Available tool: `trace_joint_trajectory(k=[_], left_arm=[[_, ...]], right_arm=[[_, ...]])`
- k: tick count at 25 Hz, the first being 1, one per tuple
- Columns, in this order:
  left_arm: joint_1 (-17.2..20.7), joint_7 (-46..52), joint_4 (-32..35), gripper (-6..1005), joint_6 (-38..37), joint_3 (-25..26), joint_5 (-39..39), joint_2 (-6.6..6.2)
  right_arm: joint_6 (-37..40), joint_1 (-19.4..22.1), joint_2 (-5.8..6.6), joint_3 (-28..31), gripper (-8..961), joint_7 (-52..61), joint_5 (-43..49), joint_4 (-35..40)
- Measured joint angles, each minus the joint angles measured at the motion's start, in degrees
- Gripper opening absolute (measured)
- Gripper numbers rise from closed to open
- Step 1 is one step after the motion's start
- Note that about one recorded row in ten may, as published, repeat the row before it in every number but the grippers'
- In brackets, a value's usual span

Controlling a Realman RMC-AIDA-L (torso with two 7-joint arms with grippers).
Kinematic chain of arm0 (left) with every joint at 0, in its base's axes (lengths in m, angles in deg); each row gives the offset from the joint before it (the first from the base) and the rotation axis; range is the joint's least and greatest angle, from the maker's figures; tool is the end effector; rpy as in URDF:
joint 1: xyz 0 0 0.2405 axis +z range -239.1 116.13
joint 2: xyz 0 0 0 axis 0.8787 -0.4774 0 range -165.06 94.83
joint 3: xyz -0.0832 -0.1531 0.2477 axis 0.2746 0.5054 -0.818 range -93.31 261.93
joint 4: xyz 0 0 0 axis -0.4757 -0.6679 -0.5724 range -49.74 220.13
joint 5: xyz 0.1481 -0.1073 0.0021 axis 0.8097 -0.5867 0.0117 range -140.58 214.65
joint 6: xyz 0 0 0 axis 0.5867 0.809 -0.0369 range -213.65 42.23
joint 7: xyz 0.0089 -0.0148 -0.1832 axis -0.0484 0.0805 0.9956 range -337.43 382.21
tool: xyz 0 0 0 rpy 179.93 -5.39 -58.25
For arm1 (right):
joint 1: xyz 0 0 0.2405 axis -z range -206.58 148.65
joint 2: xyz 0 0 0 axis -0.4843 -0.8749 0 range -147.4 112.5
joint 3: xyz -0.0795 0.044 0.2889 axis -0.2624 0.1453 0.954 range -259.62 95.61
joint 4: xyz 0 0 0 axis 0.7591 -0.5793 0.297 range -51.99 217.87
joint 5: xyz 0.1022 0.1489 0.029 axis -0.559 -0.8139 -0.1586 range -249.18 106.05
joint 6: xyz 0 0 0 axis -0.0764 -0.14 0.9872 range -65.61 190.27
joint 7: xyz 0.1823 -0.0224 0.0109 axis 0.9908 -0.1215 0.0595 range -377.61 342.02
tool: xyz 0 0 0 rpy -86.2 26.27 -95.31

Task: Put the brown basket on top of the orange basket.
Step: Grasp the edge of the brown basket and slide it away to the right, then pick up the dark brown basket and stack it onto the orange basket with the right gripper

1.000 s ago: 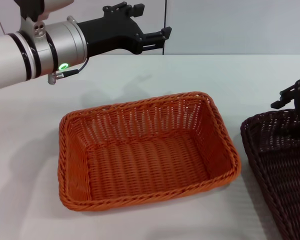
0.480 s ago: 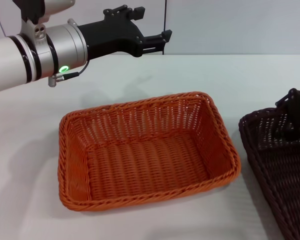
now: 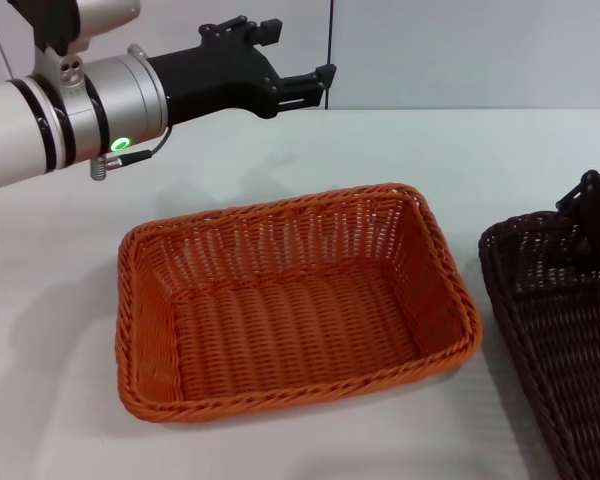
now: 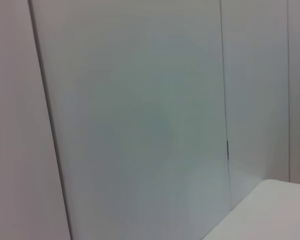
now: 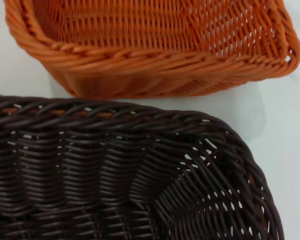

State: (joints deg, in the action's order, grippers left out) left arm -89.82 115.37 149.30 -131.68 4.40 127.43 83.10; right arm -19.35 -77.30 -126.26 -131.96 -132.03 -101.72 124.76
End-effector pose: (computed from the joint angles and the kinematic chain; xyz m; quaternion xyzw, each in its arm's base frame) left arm -0.1655 0.4279 -0.0390 -0.9069 -0.1186 -0.2415 0.3242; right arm 0.2861 0.4359 0.0060 -0.9700 -0.1153 -0.1881 0.1020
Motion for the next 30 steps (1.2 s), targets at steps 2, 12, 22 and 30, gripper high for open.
trace_joint_trajectory(k=[2, 12, 22, 30], left_arm=[[0.17, 0.0, 0.08, 847, 0.0, 0.17, -0.21, -0.02], [0.41, -0.76, 0.15, 847, -0.13, 2.51, -0.32, -0.16], [0.78, -3.5, 0.15, 847, -0.03, 5.39, -3.81, -0.15], [1.39, -5.33, 0.14, 847, -0.22, 6.37, -6.2, -0.23]], right_arm=[[-1.09, 0.14, -0.01, 0.55, 365, 0.04, -0.04, 0.84], [-8.5, 0.88, 0.0, 8.1, 293, 0.11, -0.22, 9.33], [-11.75, 2.35, -0.03, 12.61, 203, 1.09, -8.29, 21.14], [-11.98, 1.82, 0.58, 12.77, 159, 3.92, -11.94, 28.84]])
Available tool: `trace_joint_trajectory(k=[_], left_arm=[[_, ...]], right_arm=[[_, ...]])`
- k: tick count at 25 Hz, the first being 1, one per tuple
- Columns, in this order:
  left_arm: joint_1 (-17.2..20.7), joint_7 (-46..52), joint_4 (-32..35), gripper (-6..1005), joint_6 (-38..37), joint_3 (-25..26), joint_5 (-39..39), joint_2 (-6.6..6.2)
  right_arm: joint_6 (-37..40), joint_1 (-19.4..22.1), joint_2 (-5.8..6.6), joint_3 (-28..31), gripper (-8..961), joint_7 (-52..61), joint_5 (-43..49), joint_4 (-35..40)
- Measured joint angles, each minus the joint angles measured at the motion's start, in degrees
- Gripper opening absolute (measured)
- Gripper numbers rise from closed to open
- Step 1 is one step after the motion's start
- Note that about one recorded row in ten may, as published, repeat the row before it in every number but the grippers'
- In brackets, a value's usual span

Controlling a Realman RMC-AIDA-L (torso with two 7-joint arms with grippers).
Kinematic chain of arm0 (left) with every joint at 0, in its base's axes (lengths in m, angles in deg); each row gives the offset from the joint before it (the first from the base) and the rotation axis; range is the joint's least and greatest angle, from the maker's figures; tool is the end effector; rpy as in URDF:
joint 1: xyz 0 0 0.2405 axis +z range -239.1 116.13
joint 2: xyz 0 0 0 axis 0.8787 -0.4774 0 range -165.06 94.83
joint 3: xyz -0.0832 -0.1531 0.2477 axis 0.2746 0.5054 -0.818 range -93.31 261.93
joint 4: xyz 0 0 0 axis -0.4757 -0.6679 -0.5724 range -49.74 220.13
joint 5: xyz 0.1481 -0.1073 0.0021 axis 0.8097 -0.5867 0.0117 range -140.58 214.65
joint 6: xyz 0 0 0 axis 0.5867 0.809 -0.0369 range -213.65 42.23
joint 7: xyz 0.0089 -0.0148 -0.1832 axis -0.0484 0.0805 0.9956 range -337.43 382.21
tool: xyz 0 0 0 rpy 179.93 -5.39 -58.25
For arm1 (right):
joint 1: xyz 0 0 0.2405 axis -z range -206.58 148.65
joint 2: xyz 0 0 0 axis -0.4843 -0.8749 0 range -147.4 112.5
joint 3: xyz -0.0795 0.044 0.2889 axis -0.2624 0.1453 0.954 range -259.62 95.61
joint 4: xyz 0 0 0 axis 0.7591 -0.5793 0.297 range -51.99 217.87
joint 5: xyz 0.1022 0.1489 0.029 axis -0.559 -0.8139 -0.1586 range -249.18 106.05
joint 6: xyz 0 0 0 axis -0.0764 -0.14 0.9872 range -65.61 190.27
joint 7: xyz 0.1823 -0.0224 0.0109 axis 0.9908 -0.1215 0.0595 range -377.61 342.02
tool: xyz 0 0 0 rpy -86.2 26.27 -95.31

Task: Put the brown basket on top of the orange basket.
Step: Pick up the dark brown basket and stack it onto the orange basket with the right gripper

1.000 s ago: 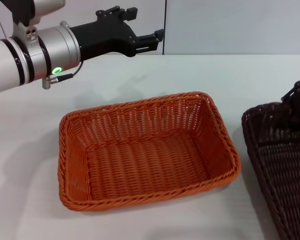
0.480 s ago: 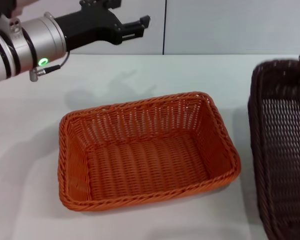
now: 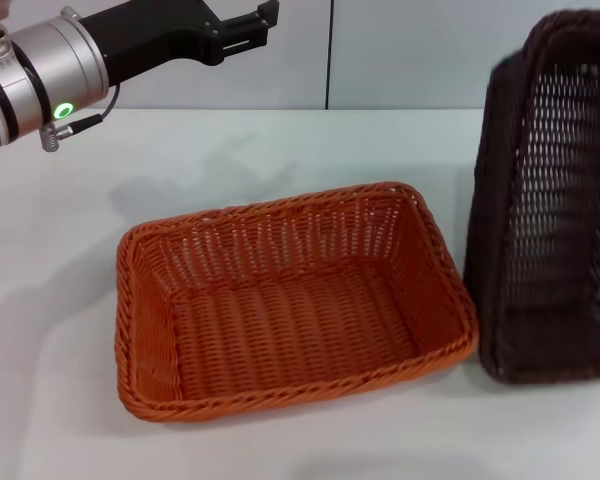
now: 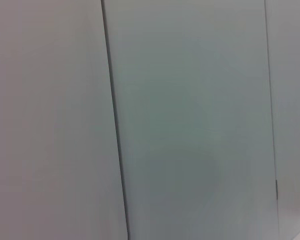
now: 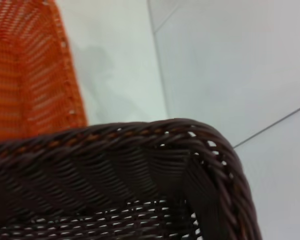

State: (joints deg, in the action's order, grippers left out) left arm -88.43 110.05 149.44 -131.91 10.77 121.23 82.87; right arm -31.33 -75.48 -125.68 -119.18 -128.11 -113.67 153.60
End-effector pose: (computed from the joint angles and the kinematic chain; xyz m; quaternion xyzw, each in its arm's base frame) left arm -0.1749 0.4378 0.0002 -0.8727 -0.1251 -0.2845 0.3766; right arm 0.2007 0.4564 0.1052 -0.9394 -0.1764 -0.0801 0.2829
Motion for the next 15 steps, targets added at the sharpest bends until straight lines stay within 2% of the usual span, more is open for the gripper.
trace_joint_trajectory(k=[8, 13, 15], left_arm=[[0.28, -1.08, 0.24, 847, -0.04, 1.66, -0.25, 0.07], [0.58, -4.06, -0.12, 847, -0.16, 2.06, -3.39, 0.02], [0.84, -4.49, -0.14, 847, -0.18, 2.13, -3.88, 0.01]], right_arm=[[0.87, -0.05, 0.22, 0.49, 133, 1.09, -5.06, 3.77], [5.45, 0.06, 0.22, 0.52, 131, -0.88, -11.31, 3.14], [8.3, 0.45, 0.17, 0.52, 130, -3.72, -16.76, 1.3]])
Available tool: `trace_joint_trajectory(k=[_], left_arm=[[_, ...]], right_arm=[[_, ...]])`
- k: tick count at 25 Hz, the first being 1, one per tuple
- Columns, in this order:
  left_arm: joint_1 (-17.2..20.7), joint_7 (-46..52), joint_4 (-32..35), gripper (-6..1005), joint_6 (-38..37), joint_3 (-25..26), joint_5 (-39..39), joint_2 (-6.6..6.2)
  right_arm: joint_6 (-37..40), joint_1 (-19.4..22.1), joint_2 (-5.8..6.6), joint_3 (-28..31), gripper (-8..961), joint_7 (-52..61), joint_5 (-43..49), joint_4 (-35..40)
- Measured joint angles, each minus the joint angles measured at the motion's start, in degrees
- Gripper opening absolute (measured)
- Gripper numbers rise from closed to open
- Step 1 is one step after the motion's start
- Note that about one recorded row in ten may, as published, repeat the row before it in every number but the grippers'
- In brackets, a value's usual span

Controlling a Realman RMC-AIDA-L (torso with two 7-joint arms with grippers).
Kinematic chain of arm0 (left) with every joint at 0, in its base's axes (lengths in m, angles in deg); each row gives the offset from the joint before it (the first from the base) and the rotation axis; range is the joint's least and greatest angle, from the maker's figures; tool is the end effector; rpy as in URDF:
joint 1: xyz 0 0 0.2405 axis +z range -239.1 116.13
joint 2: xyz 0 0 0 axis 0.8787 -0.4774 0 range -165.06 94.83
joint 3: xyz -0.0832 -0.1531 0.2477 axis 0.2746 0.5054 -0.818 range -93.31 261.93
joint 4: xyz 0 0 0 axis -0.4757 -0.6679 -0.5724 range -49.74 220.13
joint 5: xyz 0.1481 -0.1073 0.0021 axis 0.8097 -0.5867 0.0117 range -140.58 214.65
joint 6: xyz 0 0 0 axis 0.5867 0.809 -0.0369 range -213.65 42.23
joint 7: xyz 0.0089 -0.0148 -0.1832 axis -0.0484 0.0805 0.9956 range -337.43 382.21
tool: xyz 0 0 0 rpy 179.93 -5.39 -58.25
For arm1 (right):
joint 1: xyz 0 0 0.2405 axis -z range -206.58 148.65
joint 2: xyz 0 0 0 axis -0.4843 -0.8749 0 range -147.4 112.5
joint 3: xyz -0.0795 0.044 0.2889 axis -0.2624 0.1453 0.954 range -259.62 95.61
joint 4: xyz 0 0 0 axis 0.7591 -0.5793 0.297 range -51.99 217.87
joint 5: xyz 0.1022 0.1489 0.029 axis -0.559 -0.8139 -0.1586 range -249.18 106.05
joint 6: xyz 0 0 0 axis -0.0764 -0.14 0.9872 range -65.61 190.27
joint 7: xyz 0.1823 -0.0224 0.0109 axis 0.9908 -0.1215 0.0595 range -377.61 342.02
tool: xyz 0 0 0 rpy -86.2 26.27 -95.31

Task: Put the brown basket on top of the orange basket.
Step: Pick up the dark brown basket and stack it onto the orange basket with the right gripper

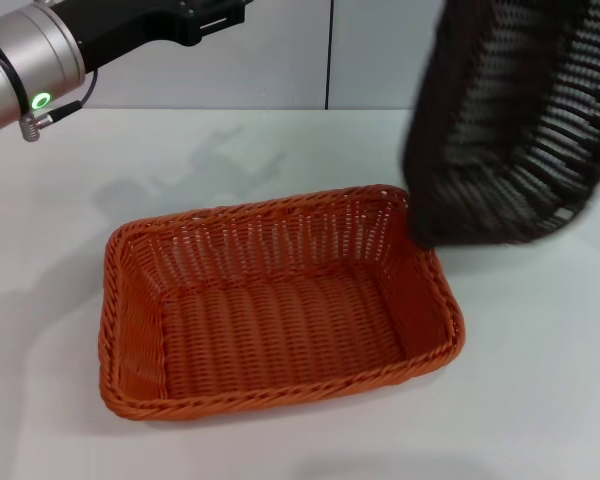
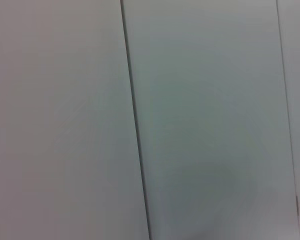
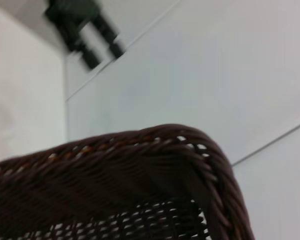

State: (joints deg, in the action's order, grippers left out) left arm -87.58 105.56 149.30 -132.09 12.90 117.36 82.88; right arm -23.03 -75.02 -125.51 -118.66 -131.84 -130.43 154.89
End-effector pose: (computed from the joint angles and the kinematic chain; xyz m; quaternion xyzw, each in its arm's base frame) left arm -0.1791 0.4388 0.0155 -0.8576 -0.1157 -0.3010 0.4008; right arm 0.1480 0.4716 0.1316 -0.8907 -0.2455 0.0302 0.3815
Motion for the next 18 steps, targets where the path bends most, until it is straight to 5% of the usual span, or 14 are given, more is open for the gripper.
trace_joint_trajectory(k=[18], left_arm=[[1.44, -4.25, -0.49, 847, -0.03, 0.84, -6.22, 0.06]], right_arm=[[-2.44, -3.22, -0.02, -1.99, 124, -13.19, -8.08, -5.41]])
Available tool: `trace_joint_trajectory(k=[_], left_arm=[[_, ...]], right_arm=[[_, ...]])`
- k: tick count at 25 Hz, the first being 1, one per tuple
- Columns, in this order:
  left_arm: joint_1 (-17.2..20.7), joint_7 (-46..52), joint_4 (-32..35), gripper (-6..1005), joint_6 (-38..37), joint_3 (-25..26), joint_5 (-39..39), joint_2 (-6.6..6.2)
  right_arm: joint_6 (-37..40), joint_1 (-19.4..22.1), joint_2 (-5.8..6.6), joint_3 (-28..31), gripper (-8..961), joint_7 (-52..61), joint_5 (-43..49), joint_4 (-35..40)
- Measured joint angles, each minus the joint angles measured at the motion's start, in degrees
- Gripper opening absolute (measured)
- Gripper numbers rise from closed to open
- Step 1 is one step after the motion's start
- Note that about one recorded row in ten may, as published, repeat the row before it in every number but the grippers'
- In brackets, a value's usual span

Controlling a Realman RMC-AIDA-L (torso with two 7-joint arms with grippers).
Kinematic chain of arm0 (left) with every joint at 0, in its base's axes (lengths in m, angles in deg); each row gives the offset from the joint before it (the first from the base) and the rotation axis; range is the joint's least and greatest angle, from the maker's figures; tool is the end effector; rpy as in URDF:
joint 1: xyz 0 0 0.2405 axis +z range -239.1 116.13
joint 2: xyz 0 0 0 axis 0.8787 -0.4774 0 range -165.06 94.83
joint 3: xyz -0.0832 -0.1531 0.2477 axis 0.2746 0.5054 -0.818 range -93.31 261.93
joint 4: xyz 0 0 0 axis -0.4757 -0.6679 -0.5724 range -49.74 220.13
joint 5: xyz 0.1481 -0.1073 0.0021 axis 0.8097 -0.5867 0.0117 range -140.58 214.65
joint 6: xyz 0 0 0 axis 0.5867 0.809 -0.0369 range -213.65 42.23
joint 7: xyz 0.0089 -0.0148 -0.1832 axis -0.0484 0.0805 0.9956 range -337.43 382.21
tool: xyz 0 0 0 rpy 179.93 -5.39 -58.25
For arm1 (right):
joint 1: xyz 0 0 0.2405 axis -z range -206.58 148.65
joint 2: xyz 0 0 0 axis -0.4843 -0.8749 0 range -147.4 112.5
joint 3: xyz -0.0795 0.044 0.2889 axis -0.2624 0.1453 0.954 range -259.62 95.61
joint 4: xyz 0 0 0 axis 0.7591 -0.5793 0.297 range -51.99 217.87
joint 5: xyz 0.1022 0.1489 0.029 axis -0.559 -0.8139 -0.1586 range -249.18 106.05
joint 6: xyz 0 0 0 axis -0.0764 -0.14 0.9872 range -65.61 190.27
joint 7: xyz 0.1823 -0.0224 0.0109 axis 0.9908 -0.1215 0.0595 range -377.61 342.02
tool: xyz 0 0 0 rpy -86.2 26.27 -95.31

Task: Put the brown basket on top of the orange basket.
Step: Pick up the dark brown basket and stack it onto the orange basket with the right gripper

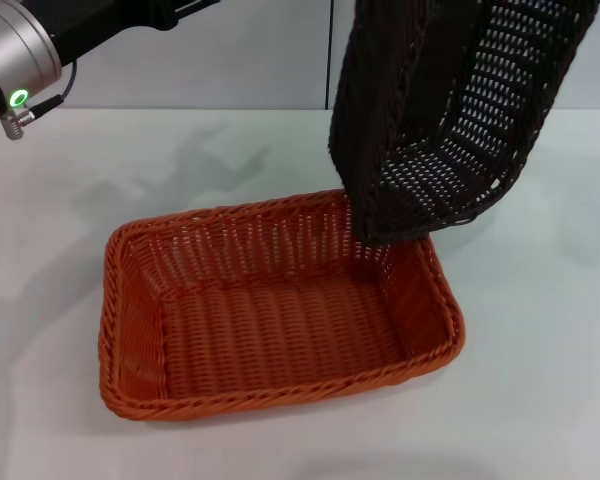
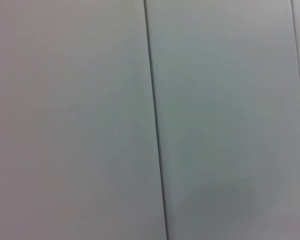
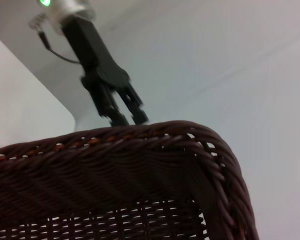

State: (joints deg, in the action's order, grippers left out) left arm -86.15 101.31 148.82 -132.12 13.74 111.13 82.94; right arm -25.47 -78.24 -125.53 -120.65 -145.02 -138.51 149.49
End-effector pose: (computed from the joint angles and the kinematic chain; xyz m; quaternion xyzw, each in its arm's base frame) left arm -0.1837 0.4361 0.0282 -0.8380 -0.1189 -0.3290 0.4187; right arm 0.1082 0.4676 0.1102 -0.8604 -0.3681 0.0799 0.3433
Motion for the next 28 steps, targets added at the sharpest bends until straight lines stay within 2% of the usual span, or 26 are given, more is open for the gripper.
trace_joint_trajectory(k=[4, 7, 16, 19, 22, 28], left_arm=[[0.06, -0.19, -0.1, 847, 0.0, 0.29, -0.35, -0.02], [0.05, -0.21, -0.32, 847, 0.0, 0.34, -0.37, -0.01], [-0.33, -0.37, -1.64, 846, 0.0, 1.22, -0.47, -0.11], [-0.19, -0.72, -1.66, 846, 0.0, 1.86, -0.76, -0.02], [0.06, -2.35, -2.32, 846, 0.09, 2.33, -3.32, -0.05], [-0.19, -5.7, -4.72, 846, -0.32, 2.84, -7.37, -0.14]], right_arm=[[-0.74, -1.26, 0.02, -0.42, 123, -1.51, -0.05, -0.4], [-2.07, -2.03, 0.46, -1.02, 123, -2.24, -1.15, -0.58], [-6.96, -2.6, 0.98, -2.49, 123, -4.39, -3.08, -1.12], [-9.94, -2.31, 1.66, -2.82, 123, -4.78, -3.2, -0.94], [-12.16, -2.07, 2.14, -3.12, 123, -5.47, -3.66, -1.09], [-13.76, -1.91, 2.02, -4.51, 122, -6.15, -3.88, -0.85]])
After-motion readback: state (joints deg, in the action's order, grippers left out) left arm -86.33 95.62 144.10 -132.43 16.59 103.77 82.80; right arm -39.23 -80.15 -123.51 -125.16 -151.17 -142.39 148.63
